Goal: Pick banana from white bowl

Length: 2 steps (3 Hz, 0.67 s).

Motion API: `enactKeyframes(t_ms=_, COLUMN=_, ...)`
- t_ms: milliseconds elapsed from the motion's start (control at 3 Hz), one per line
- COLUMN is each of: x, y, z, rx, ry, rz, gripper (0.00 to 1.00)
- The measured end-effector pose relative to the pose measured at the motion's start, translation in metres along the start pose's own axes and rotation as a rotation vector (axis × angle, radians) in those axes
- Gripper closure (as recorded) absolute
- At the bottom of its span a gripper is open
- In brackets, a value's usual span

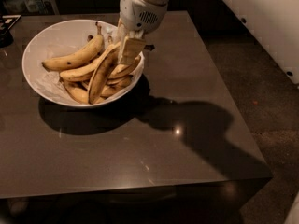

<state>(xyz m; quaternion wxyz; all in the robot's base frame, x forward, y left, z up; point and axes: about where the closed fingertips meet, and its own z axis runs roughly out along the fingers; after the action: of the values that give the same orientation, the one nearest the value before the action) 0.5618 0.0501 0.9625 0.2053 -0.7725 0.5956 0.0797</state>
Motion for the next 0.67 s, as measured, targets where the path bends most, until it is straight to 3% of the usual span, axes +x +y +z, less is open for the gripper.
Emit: enactKeyframes(t_ms=667, x=0.0, y=0.016, z=-0.021, rx=-0.005, ry=-0.147, rz=-0.038, gripper=1.0)
